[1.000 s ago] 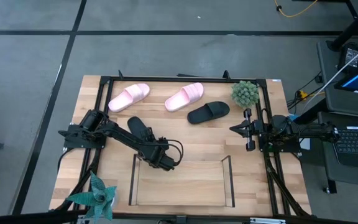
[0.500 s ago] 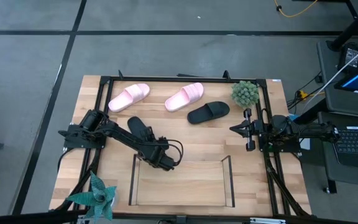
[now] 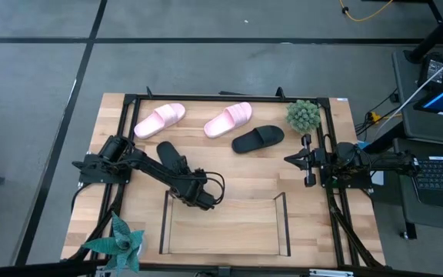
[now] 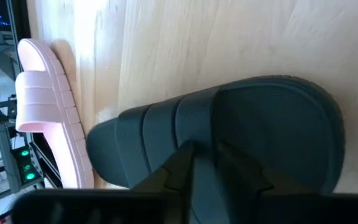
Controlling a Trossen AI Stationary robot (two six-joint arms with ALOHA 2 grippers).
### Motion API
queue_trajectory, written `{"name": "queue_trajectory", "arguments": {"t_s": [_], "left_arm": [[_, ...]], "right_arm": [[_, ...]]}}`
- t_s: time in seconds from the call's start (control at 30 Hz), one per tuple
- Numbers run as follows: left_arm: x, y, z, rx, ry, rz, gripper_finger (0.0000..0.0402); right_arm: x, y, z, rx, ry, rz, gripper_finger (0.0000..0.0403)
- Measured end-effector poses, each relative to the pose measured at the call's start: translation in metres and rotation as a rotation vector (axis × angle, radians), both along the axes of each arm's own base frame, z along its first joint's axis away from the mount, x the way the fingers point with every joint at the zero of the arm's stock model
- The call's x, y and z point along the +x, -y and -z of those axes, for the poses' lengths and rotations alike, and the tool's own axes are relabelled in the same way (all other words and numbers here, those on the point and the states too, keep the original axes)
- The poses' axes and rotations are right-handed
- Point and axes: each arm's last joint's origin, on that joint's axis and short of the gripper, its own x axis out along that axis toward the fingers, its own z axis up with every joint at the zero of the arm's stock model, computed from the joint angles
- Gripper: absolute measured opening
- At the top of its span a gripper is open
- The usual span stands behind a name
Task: Pick and place slides into the shelf
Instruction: Put the left black slide on the shelf
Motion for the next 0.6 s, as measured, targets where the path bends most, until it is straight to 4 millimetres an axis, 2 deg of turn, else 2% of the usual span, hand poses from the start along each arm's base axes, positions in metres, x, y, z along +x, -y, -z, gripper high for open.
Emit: {"name": "queue_trajectory", "arguments": {"t_s": [0.13, 0.37, 0.6], "left_arm": [[0.000, 0.000, 0.000, -0.002, 0.001, -0.003, 0.0007], [-0.002, -0.001, -0.002, 0.008, -0.028, -0.002, 0.0002], [0.004, 0.001, -0.025, 0.046, -0.030, 0.015, 0.0001]], "right_arm": [[0.000, 0.000, 0.000, 0.000, 0.000, 0.000, 0.0017], [0.000, 0.000, 0.000, 0.000, 0.000, 0.000, 0.0017], [0.000, 0.000, 0.000, -0.002, 0.000, 0.000, 0.0017]]}}
